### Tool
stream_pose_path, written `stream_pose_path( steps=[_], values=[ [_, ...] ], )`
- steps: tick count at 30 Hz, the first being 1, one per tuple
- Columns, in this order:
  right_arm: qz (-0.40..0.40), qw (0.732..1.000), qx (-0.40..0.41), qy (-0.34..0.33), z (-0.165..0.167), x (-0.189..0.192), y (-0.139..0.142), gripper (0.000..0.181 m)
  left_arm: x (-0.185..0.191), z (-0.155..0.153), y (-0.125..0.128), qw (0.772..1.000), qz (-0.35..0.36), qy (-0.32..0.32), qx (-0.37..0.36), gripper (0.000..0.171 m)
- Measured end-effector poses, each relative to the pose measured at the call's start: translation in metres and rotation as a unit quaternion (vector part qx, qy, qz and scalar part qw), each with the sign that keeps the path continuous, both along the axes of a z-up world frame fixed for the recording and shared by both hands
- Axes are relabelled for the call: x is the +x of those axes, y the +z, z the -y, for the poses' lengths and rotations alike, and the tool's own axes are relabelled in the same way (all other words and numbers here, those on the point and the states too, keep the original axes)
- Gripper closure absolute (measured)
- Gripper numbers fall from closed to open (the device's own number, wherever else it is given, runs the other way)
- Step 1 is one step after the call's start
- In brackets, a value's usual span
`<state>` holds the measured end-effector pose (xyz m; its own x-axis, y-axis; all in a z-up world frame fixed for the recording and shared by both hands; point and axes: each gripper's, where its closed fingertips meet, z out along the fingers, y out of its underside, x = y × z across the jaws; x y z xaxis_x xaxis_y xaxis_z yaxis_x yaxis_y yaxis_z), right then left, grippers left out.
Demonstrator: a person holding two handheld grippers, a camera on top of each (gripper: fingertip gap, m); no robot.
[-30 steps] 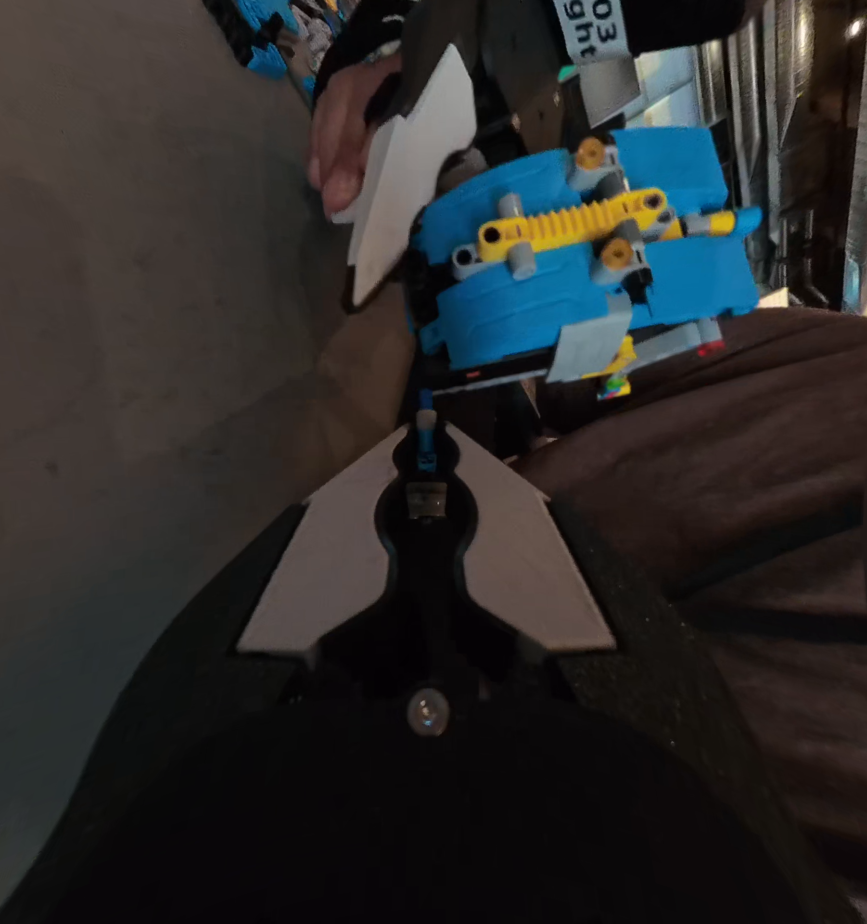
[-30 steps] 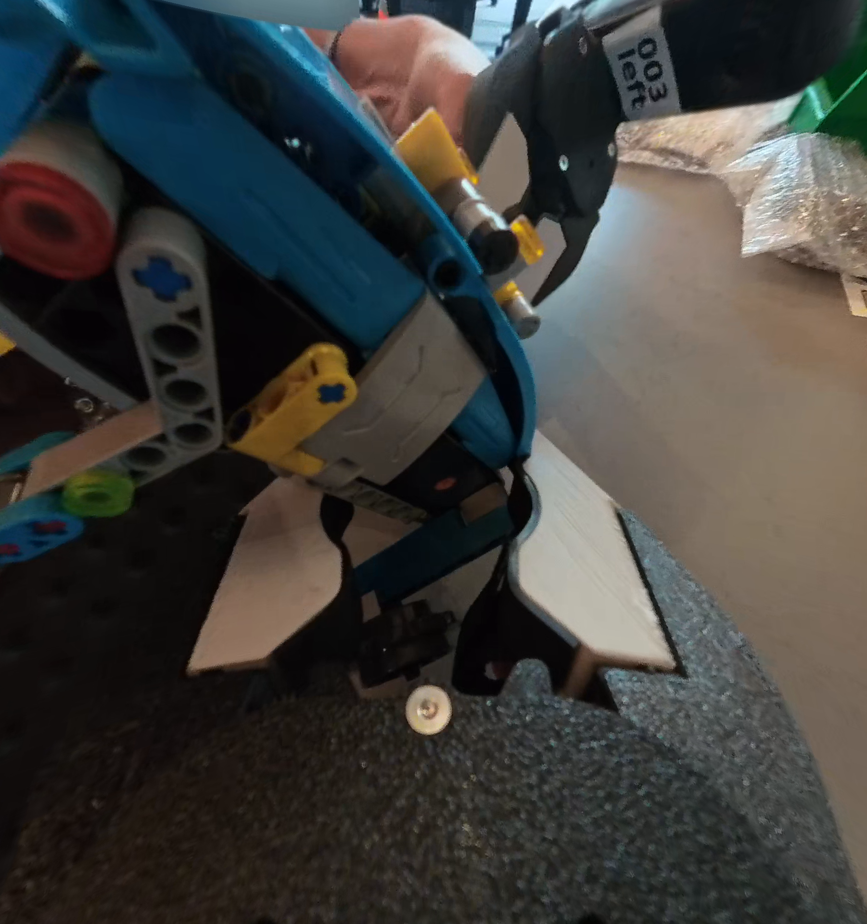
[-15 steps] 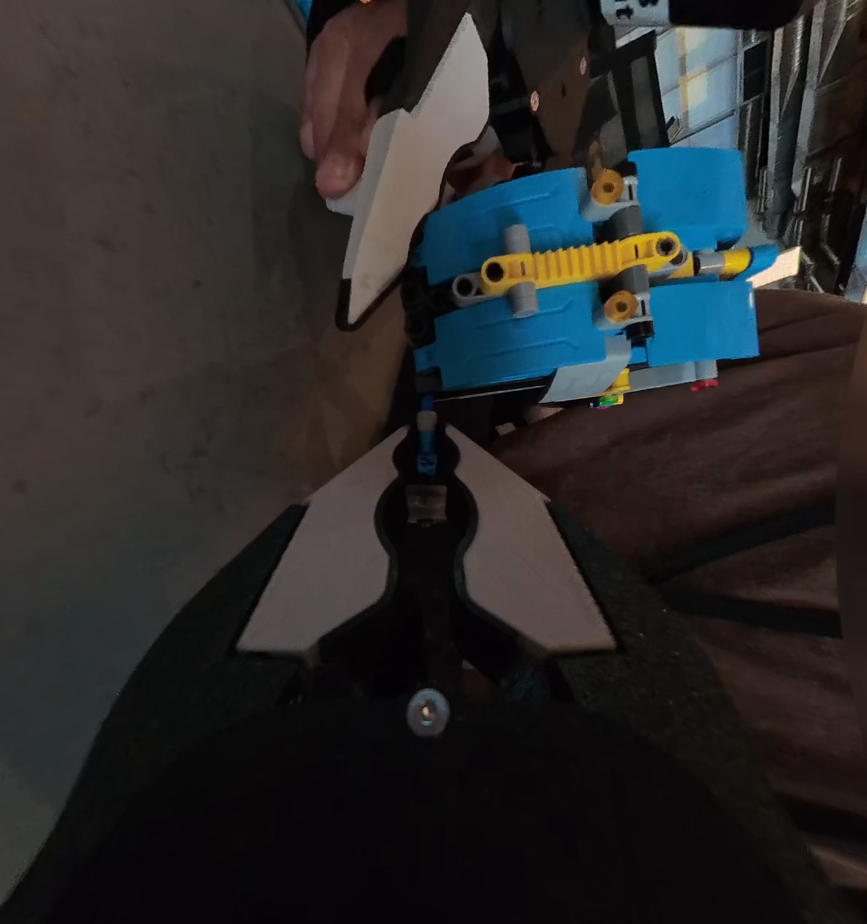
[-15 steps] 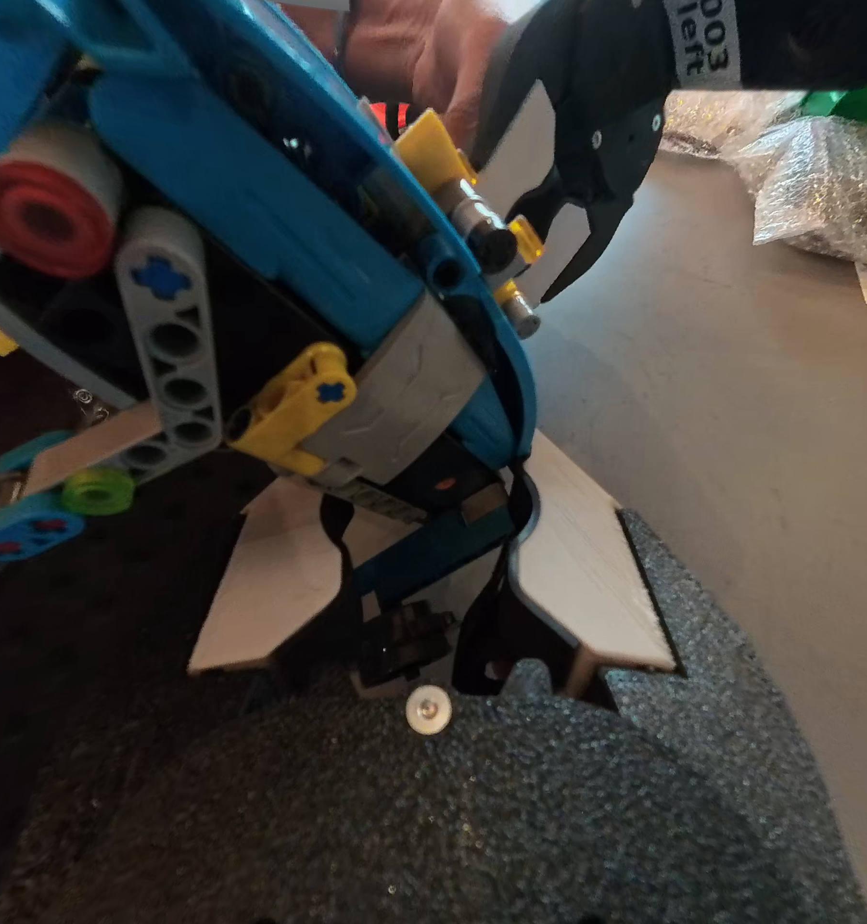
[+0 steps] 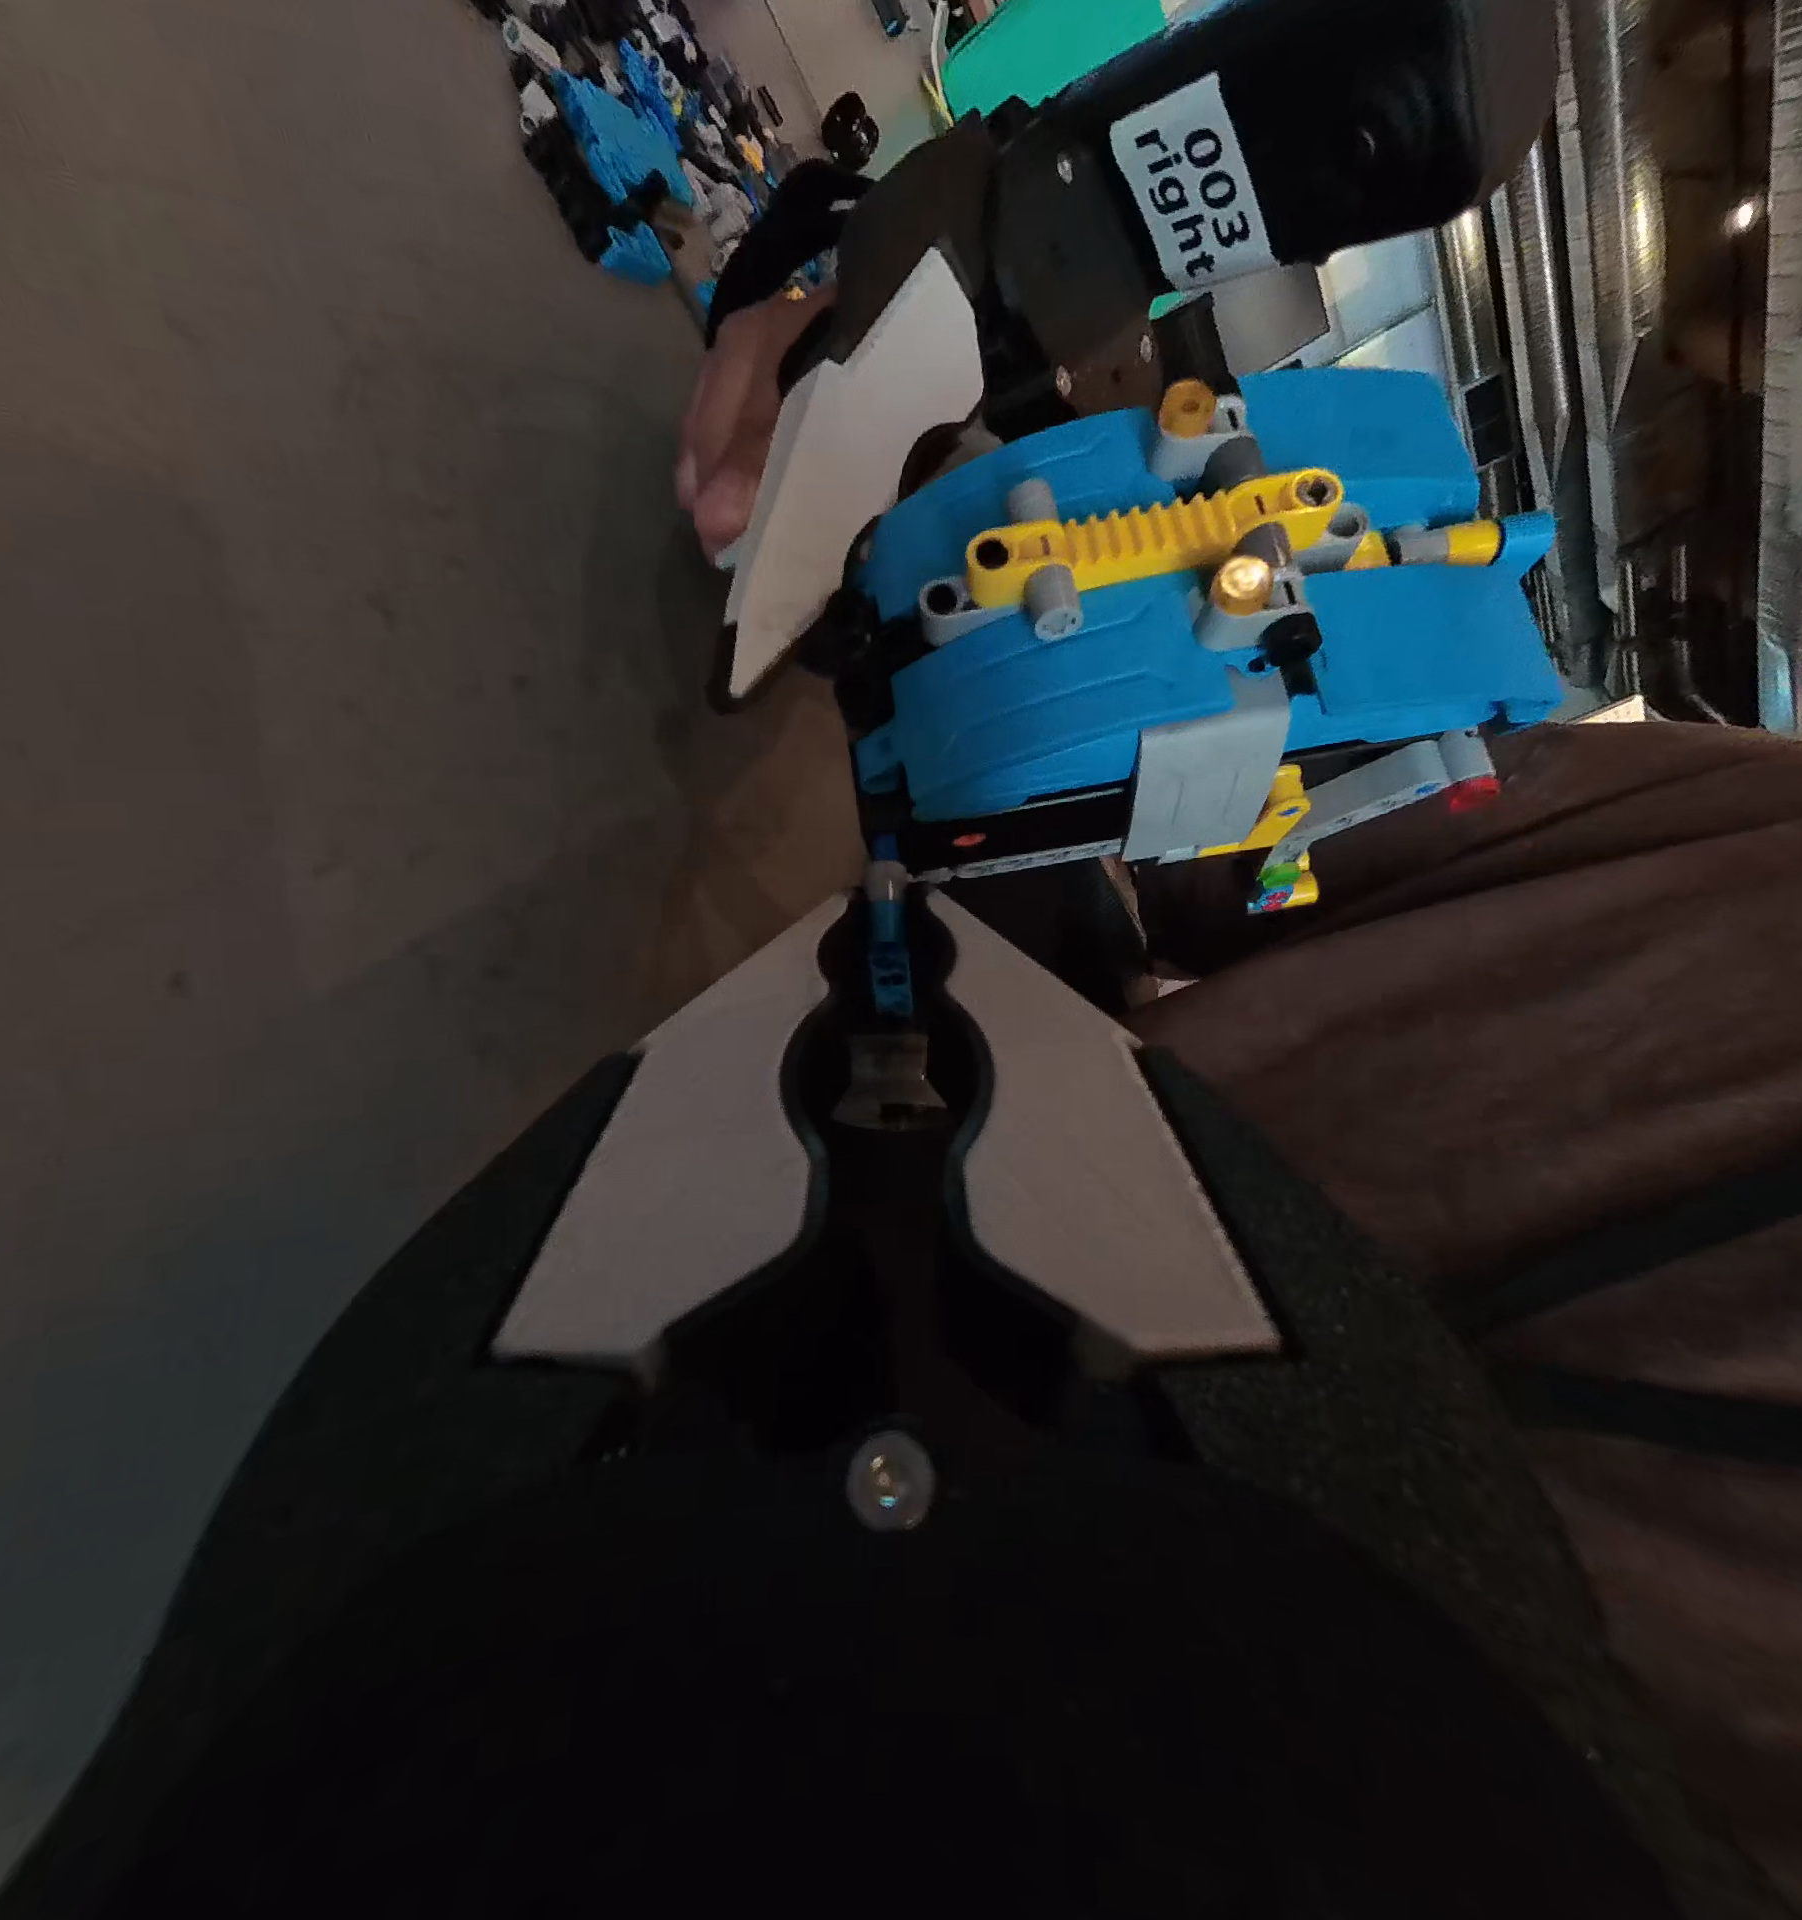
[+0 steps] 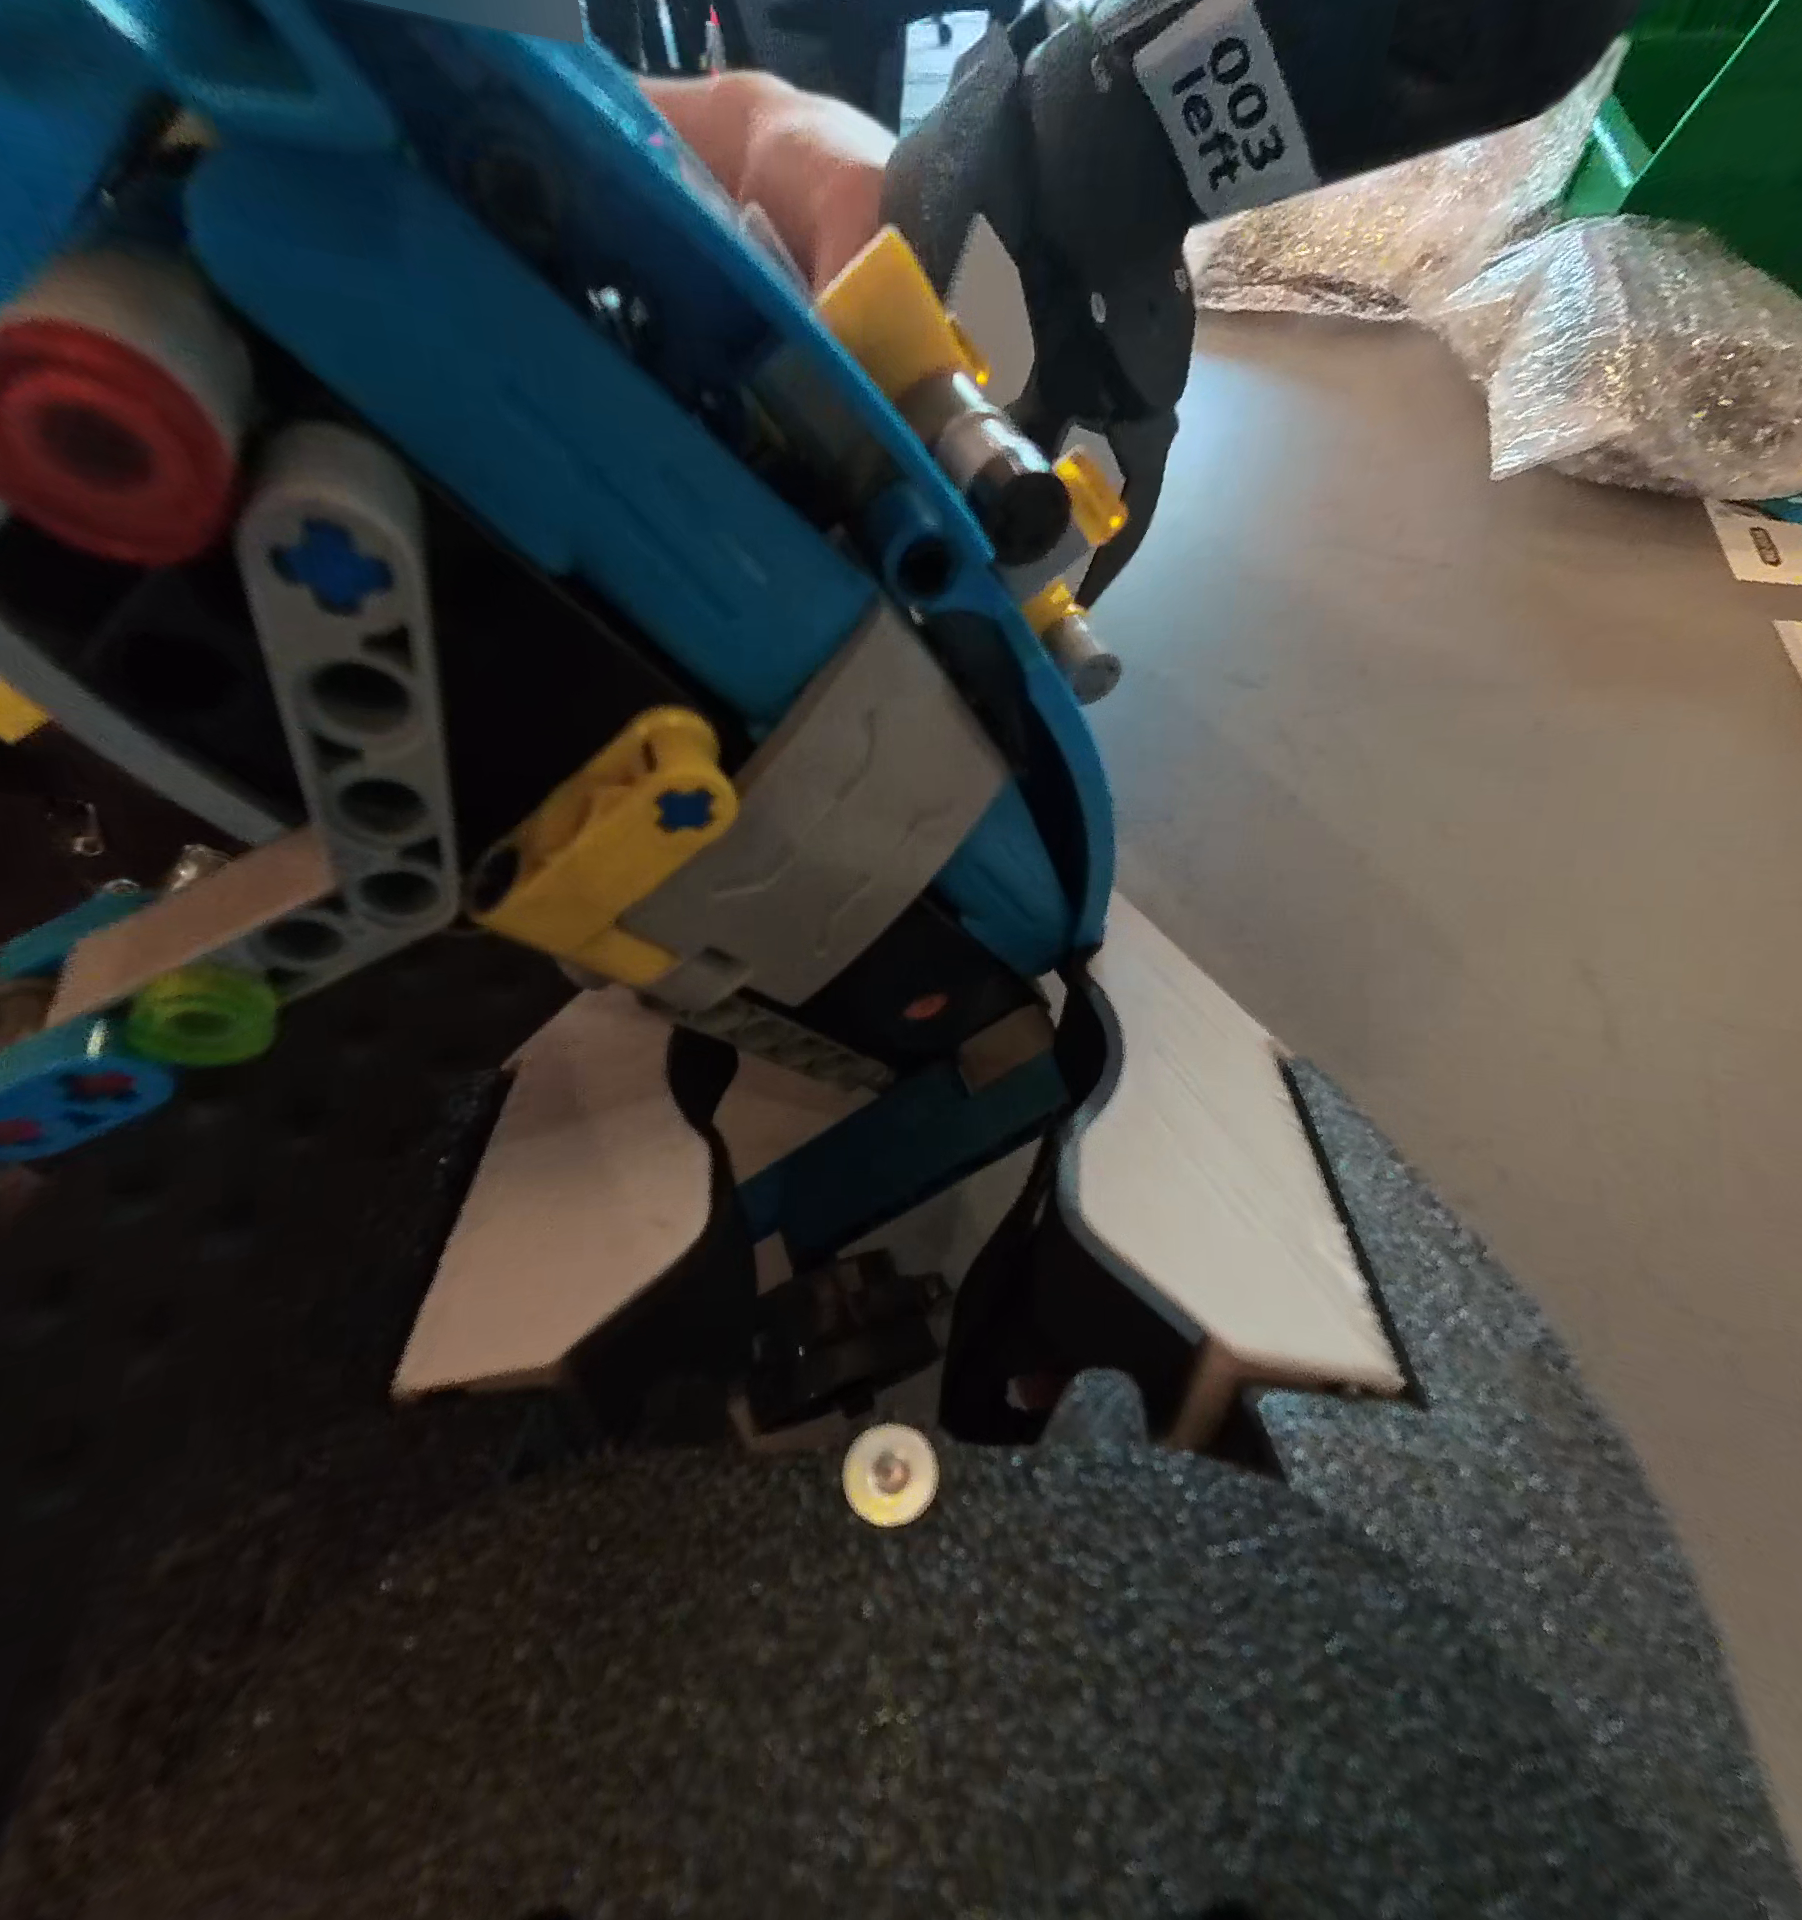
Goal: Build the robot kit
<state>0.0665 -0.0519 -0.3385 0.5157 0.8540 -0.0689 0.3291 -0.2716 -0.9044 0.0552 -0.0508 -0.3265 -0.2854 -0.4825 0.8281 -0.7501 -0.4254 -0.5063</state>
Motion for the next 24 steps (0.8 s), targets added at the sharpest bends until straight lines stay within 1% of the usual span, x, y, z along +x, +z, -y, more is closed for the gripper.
stream_pose_path(
  steps=[4, 11, 14, 15, 19, 21, 23, 24],
  values=[
    [0.024, 0.999, 0.005, -0.021, -0.006, 0.005, -0.004, 0.119, 0.006, -0.006, -0.005, 1.000, 0.002, 0.025, 0.007, 0.169],
    [0.000, 0.998, 0.023, -0.050, -0.012, 0.010, 0.005, 0.120, 0.013, -0.013, 0.005, 0.996, 0.037, 0.069, -0.032, 0.168],
    [-0.020, 0.997, 0.040, -0.064, -0.017, 0.007, 0.014, 0.120, 0.017, -0.016, 0.014, 0.993, 0.060, 0.091, -0.053, 0.167],
    [-0.007, 0.996, 0.046, -0.075, -0.020, 0.010, 0.013, 0.120, 0.019, -0.018, 0.014, 0.992, 0.063, 0.103, -0.047, 0.167],
    [-0.016, 0.995, 0.051, -0.089, -0.023, 0.016, 0.016, 0.120, 0.024, -0.021, 0.017, 0.988, 0.075, 0.123, -0.055, 0.166],
    [-0.010, 0.994, 0.058, -0.088, -0.023, 0.020, 0.016, 0.120, 0.027, -0.021, 0.018, 0.987, 0.085, 0.130, -0.037, 0.165],
    [-0.016, 0.993, 0.067, -0.092, -0.024, 0.023, 0.022, 0.119, 0.029, -0.021, 0.024, 0.984, 0.108, 0.138, -0.028, 0.164],
    [-0.017, 0.993, 0.072, -0.092, -0.023, 0.024, 0.024, 0.119, 0.029, -0.022, 0.026, 0.983, 0.114, 0.143, -0.028, 0.159]
  ],
)
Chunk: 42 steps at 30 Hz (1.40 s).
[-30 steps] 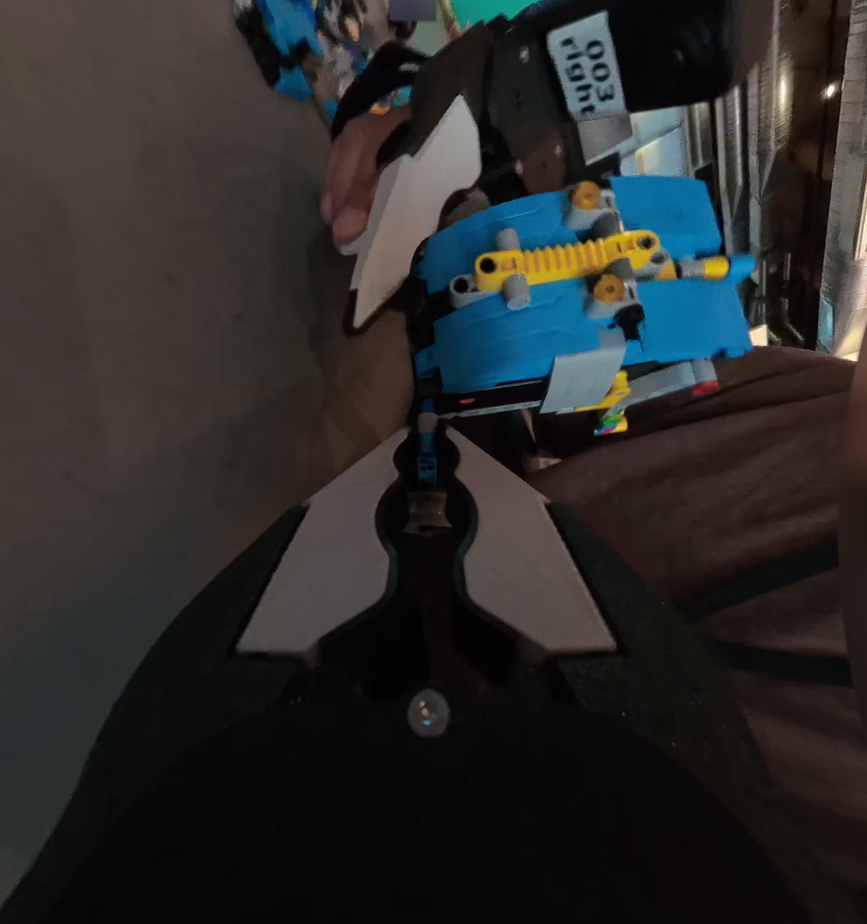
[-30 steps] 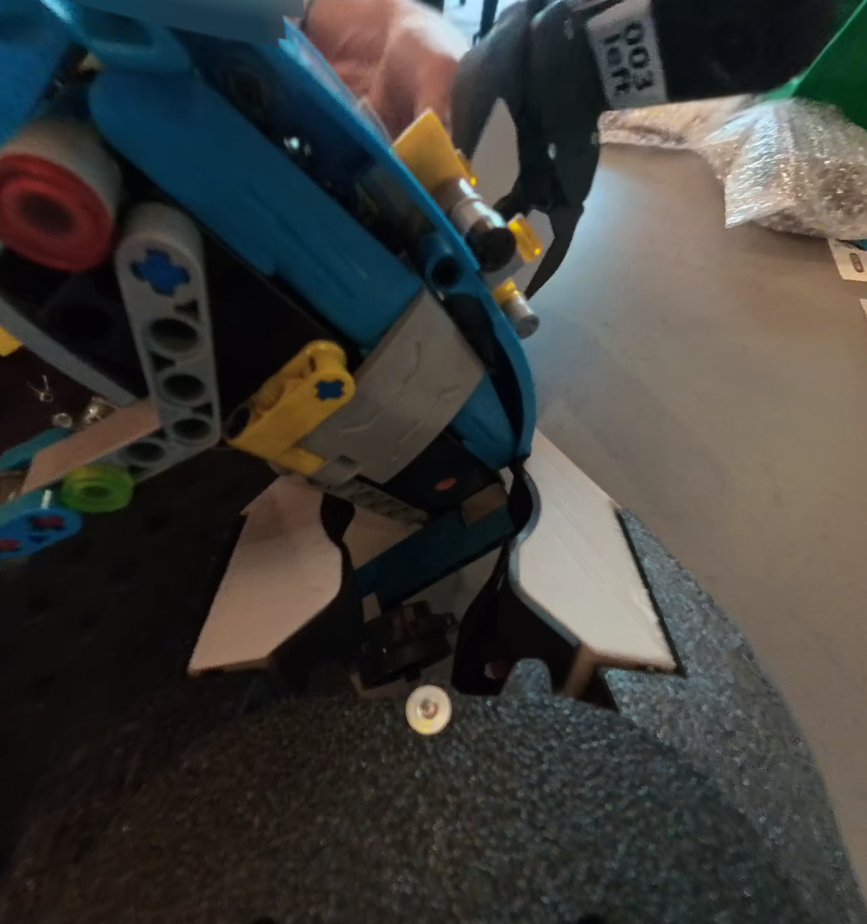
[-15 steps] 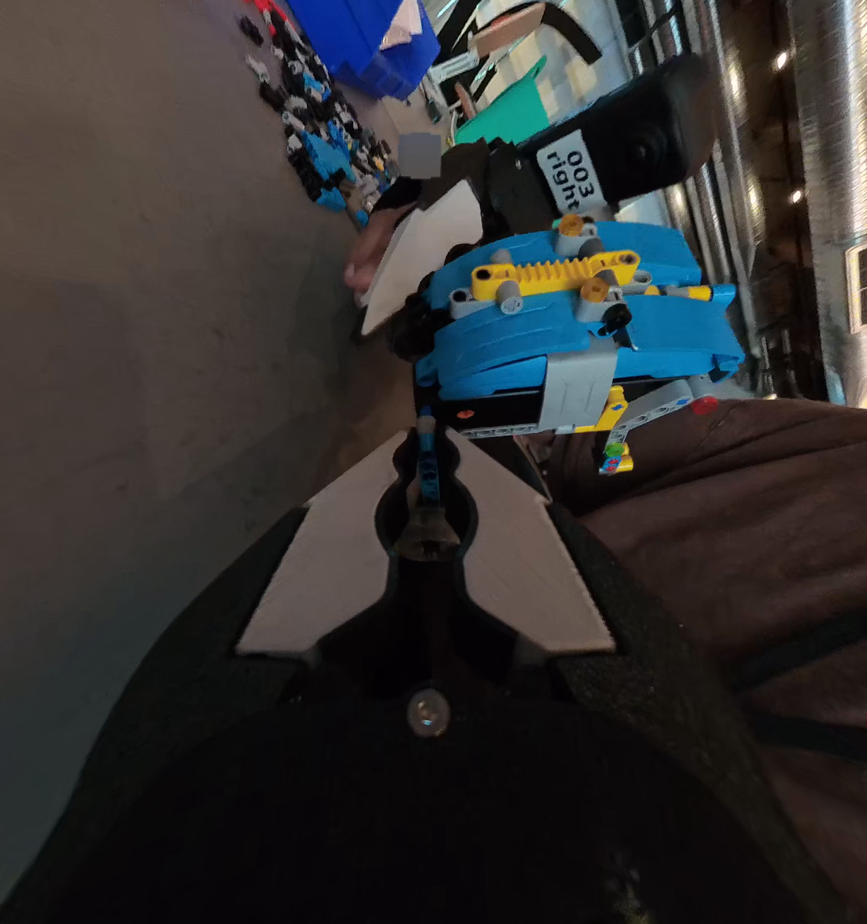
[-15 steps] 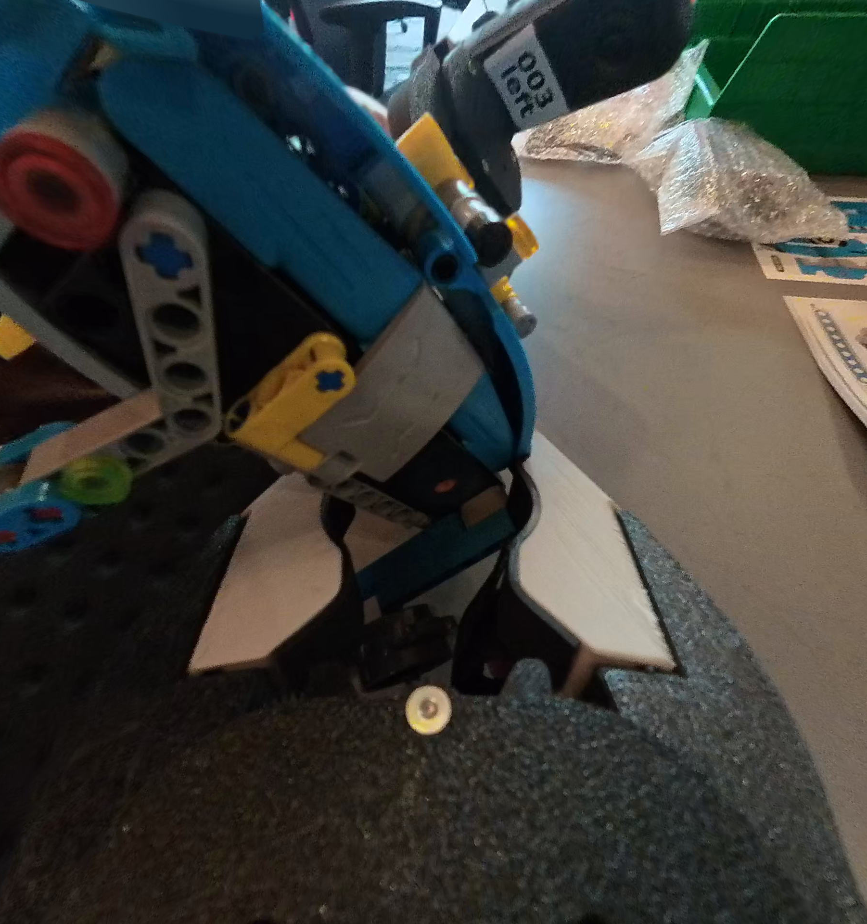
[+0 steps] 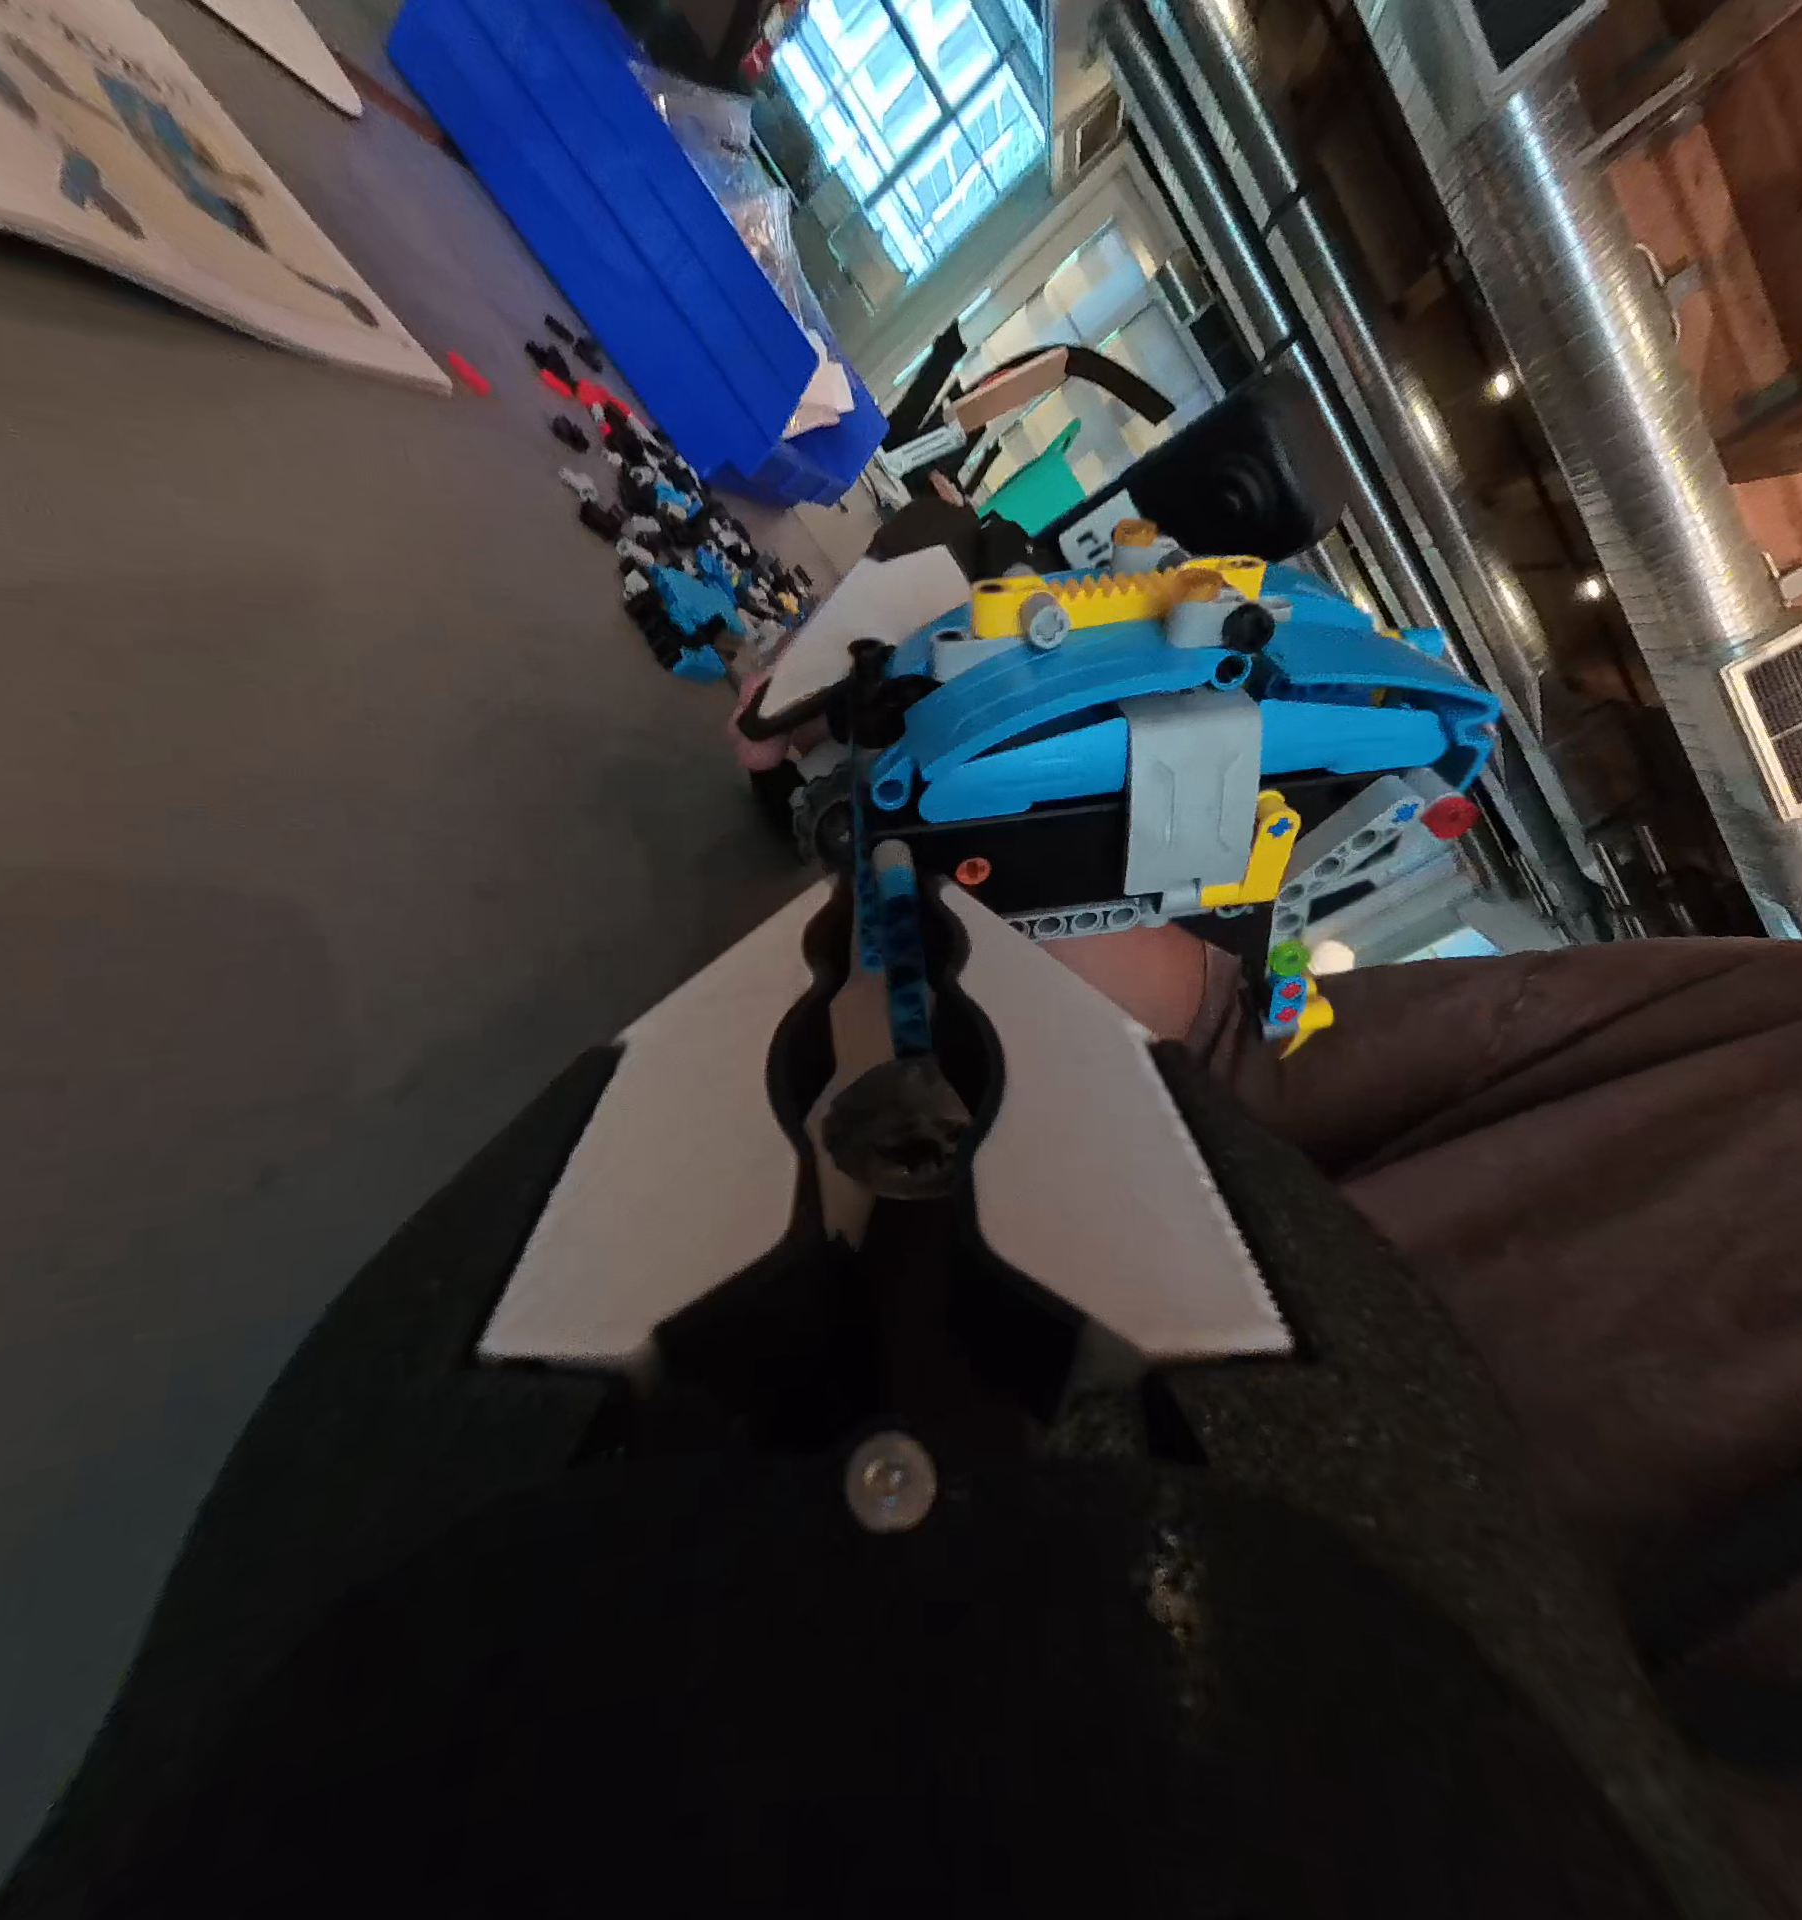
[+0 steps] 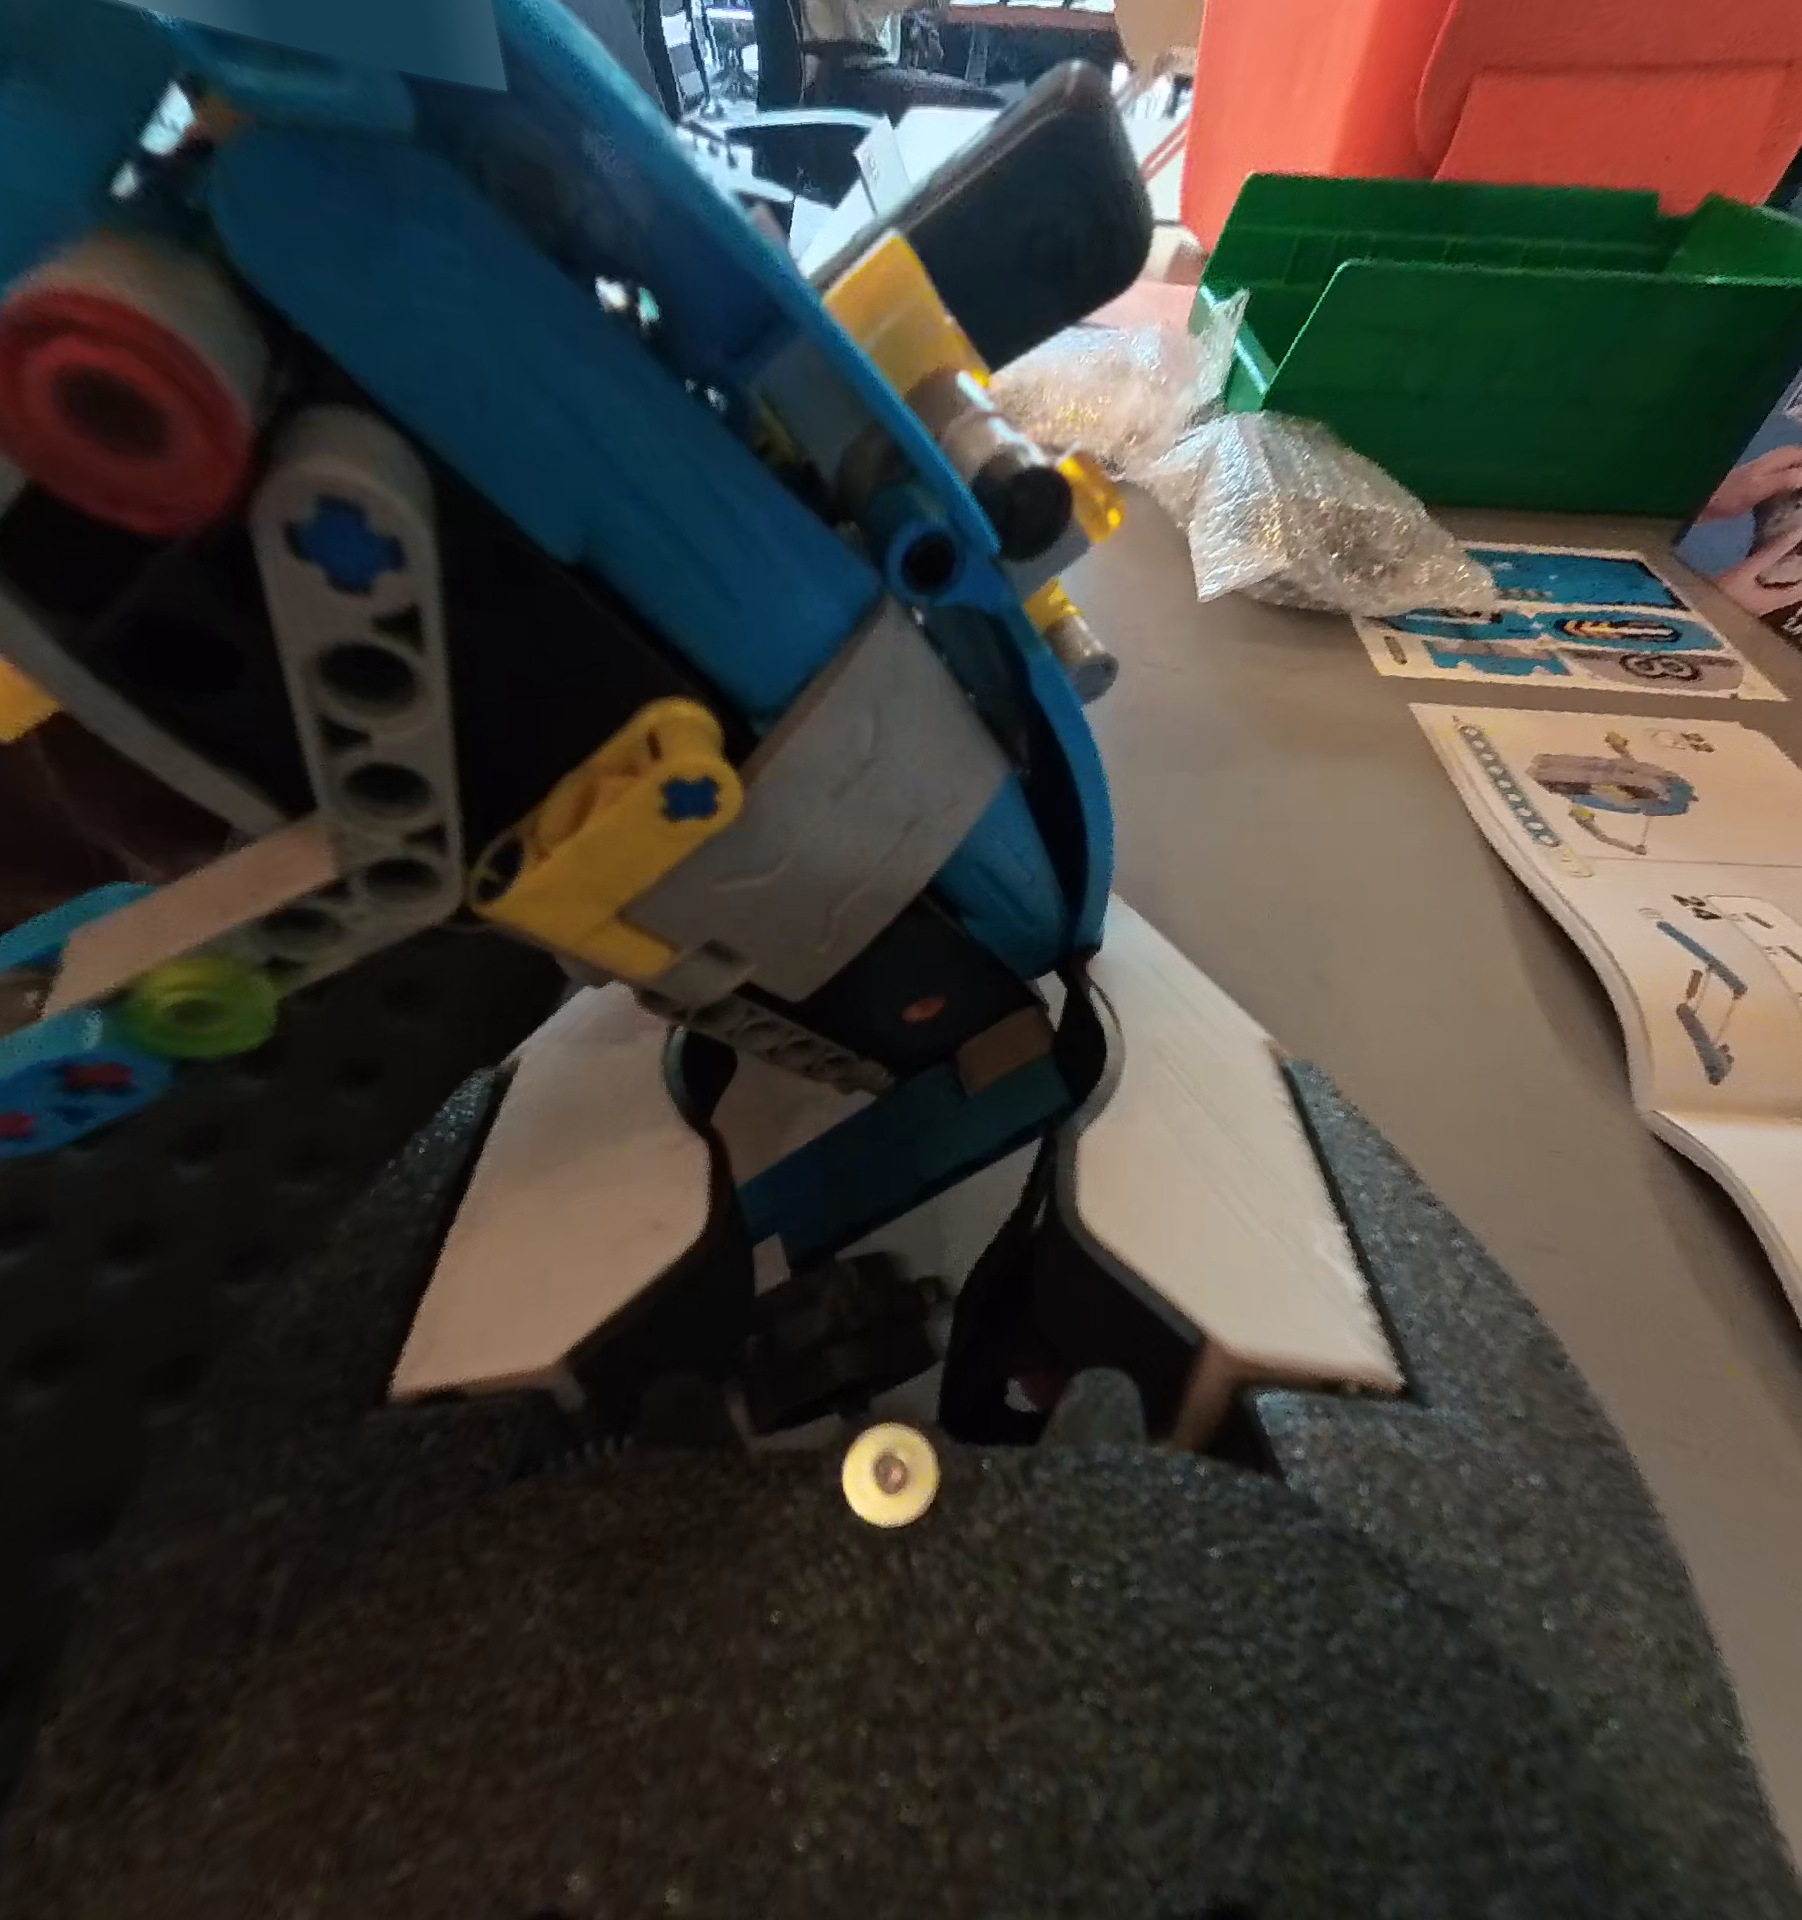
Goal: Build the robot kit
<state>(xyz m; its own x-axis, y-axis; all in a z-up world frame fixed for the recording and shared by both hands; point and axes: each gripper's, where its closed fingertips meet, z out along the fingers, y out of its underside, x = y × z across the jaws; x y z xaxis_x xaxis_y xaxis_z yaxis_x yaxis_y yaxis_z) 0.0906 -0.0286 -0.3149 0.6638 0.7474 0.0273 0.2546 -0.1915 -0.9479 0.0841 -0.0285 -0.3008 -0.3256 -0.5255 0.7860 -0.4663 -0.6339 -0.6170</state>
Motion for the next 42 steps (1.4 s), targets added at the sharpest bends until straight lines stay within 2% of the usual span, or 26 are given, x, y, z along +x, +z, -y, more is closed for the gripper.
stream_pose_path(
  steps=[2, 12, 29, 31, 35, 42],
  values=[
    [-0.002, 1.000, 0.011, -0.003, 0.000, 0.002, 0.004, 0.119, -0.003, -0.004, 0.006, 1.000, 0.019, 0.009, -0.006, 0.164],
    [-0.036, 0.999, 0.001, -0.001, 0.000, -0.002, 0.006, 0.120, -0.006, -0.004, 0.010, 0.998, 0.038, 0.027, 0.030, 0.166],
    [-0.020, 1.000, 0.008, -0.010, -0.001, -0.005, 0.007, 0.120, 0.000, 0.000, 0.008, 0.999, 0.030, 0.028, 0.025, 0.165],
    [-0.036, 0.999, 0.003, -0.008, -0.002, -0.003, 0.006, 0.120, 0.002, -0.002, 0.008, 0.999, 0.028, 0.029, 0.016, 0.164],
    [-0.051, 0.999, 0.014, 0.001, -0.001, 0.000, 0.017, 0.119, -0.003, -0.002, 0.022, 0.997, 0.074, 0.026, 0.010, 0.163],
    [-0.054, 0.998, 0.029, -0.003, 0.002, 0.006, 0.024, 0.120, -0.009, -0.006, 0.031, 0.994, 0.101, 0.031, 0.001, 0.164]
  ],
)
